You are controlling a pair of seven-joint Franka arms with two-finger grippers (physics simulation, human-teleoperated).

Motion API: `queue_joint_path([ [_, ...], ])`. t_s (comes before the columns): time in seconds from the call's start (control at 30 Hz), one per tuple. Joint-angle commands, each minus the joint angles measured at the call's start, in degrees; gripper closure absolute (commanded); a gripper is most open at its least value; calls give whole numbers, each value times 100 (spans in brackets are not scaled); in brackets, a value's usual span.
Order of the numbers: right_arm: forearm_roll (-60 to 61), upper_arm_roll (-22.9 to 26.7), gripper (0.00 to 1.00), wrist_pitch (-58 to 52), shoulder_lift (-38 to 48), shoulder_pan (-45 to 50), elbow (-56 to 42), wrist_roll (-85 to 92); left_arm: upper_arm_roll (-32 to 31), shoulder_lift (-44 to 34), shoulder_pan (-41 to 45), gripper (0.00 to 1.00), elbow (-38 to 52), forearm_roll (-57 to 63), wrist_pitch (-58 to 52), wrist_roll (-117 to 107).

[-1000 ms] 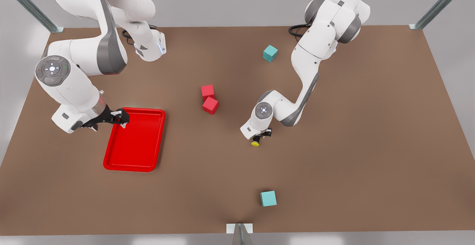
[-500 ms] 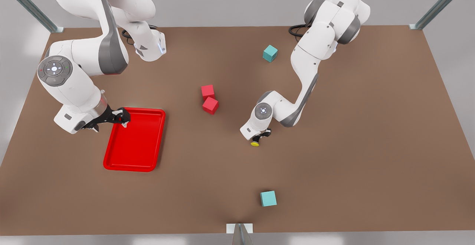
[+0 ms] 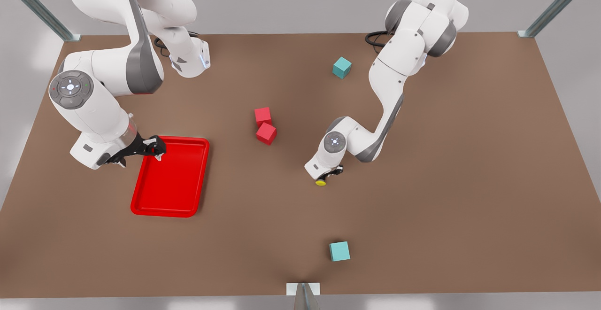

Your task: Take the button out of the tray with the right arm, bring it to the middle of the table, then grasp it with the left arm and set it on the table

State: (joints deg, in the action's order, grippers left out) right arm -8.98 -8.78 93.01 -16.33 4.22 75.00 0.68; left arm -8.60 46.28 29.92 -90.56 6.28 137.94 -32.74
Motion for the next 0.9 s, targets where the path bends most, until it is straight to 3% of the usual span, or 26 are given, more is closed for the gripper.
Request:
queue_joint_path([
  [0.0, 10, -1, 0, -2, 7, 0, -3, 99, -1, -5, 5, 45, 3, 5, 22, -74],
  [0.53, -104, -1, 0, -2, 7, 71, -3, 99, 17, -84, 40, 49, 205, 84, 13, -109],
  [0.6, -104, -1, 0, -2, 7, 70, -3, 99, 236, -268, 40, 49, 206, 110, -30, -83],
  [0.63, -104, -1, 0, -2, 7, 79, -3, 99, 569, -374, 242, 49, 206, 215, -48, -223],
  [0.7, -95, -1, 0, -2, 7, 79, -3, 99, 2301, -427, 1648, 49, 214, 269, -48, -882],
  [0.8, -95, -1, 0, -2, 7, 79, -3, 99, 4103, -304, 3195, 49, 74, 313, -83, -3008],
  [0.87, -95, -1, 0, -2, 7, 79, -3, 99, 4464, -269, 3556, 50, 65, 962, -496, -4942],
])
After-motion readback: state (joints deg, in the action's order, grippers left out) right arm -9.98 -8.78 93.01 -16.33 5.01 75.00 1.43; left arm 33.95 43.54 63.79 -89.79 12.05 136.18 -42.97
